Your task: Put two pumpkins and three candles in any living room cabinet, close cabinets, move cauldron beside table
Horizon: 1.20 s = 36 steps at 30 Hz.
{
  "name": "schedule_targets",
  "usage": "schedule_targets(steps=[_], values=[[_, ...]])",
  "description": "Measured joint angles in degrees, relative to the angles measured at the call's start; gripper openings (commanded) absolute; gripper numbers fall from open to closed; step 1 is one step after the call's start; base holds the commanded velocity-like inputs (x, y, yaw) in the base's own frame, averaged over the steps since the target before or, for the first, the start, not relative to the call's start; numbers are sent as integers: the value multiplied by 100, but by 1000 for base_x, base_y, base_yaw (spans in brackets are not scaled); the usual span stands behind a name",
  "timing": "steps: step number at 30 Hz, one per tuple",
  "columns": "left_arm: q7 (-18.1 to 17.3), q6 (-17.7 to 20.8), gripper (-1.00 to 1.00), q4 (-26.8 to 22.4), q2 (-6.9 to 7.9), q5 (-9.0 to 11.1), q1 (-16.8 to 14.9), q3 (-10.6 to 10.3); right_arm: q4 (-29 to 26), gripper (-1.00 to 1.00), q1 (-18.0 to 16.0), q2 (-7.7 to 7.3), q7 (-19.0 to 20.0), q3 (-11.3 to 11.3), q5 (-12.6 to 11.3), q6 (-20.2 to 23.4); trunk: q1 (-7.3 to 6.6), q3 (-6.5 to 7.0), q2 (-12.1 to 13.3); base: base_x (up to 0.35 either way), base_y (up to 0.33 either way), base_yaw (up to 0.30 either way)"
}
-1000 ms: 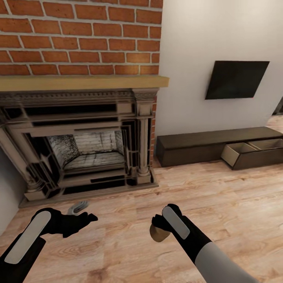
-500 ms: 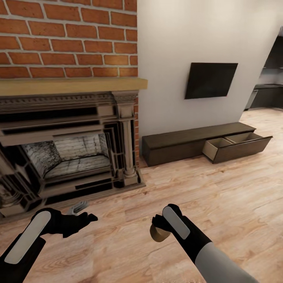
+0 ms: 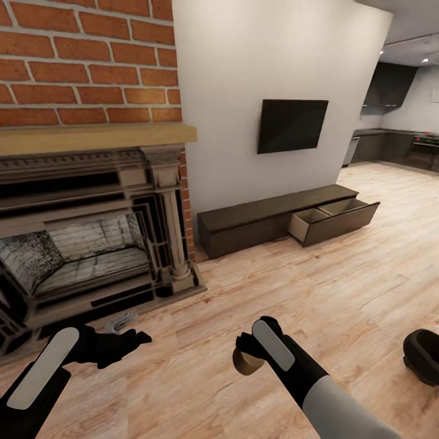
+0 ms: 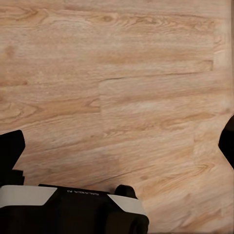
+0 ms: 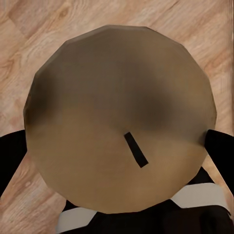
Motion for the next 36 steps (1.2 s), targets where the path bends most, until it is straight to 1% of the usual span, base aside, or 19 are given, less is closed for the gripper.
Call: schedule_targets(steps=[26,32,36], values=[[-8,7,100,0,2,0,0,0,0,-100,0,8,0,0,-1,1,-572,468,1044,0,0,-273],[-9,7,100,-8,6,0,0,0,-1,-100,2,9,0,0,-2,-1,-573,468,1046,26,0,-266],[-9,6,100,-17,10,0,1,5,-6,-100,0,9,3,1,4,-5,-573,466,1046,93,0,-145]])
